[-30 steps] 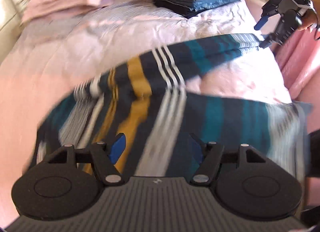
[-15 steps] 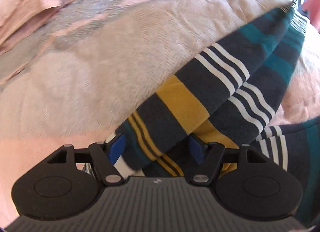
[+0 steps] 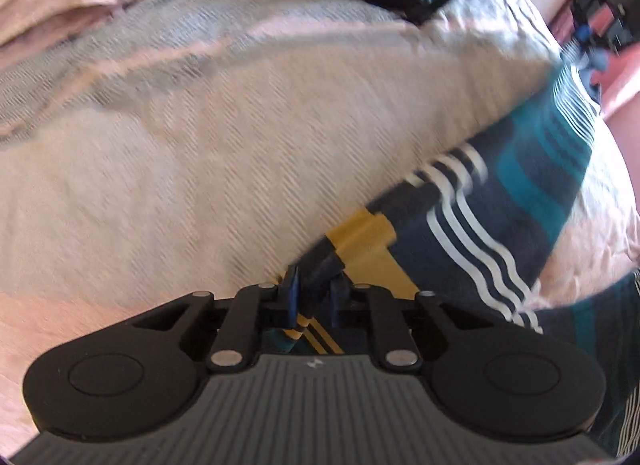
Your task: Fold clothes
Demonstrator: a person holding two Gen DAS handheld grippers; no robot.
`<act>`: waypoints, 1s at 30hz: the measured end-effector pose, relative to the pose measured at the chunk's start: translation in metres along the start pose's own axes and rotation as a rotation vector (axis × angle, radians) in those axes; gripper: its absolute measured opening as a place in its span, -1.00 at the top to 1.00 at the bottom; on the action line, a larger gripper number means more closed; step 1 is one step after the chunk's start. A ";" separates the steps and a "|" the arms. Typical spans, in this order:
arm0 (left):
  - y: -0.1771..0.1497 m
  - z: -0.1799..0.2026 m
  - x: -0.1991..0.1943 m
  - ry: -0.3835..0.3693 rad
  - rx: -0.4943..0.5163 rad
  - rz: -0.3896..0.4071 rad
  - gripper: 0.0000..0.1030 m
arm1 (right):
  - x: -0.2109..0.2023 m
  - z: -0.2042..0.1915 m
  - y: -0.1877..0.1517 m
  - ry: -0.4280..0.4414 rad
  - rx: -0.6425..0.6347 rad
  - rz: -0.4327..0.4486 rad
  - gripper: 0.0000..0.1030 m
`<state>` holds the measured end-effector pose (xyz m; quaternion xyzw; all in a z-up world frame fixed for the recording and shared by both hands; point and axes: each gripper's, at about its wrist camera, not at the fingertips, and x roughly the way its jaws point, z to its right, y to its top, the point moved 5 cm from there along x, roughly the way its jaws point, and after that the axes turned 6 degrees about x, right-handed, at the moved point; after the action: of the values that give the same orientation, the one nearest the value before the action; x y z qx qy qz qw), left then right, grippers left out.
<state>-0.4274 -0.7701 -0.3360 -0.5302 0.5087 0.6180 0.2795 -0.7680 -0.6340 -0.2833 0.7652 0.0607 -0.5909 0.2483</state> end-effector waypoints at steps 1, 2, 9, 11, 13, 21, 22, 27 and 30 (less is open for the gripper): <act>0.003 -0.007 0.000 0.015 -0.013 0.006 0.76 | -0.010 0.014 0.012 -0.016 0.032 0.040 0.87; 0.008 -0.012 0.003 0.029 -0.029 0.013 0.76 | -0.018 0.030 0.026 -0.037 0.063 0.085 0.87; 0.024 -0.040 0.012 0.100 -0.218 0.055 0.44 | -0.008 0.070 0.067 -0.233 0.120 0.173 0.19; 0.023 -0.045 0.003 0.122 -0.262 0.084 0.37 | -0.008 0.072 0.062 -0.234 0.139 0.171 0.17; 0.020 -0.050 -0.005 0.140 -0.315 0.102 0.36 | -0.007 0.076 0.053 -0.240 0.177 0.158 0.15; -0.024 -0.019 -0.031 0.168 -0.402 0.014 0.27 | 0.008 0.084 0.037 -0.168 0.357 0.086 0.10; -0.036 -0.010 -0.041 0.181 -0.428 0.002 0.24 | 0.004 0.079 0.040 -0.162 0.343 0.112 0.10; -0.123 0.041 -0.097 0.261 -0.611 -0.093 0.15 | 0.008 0.034 0.062 -0.029 0.282 0.124 0.00; -0.185 0.084 -0.137 0.314 -0.725 -0.149 0.12 | 0.021 -0.009 0.078 0.069 0.207 0.113 -0.02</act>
<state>-0.2564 -0.6059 -0.2751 -0.7177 0.2544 0.6472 0.0373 -0.7234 -0.7018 -0.2773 0.8090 -0.0355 -0.5521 0.1987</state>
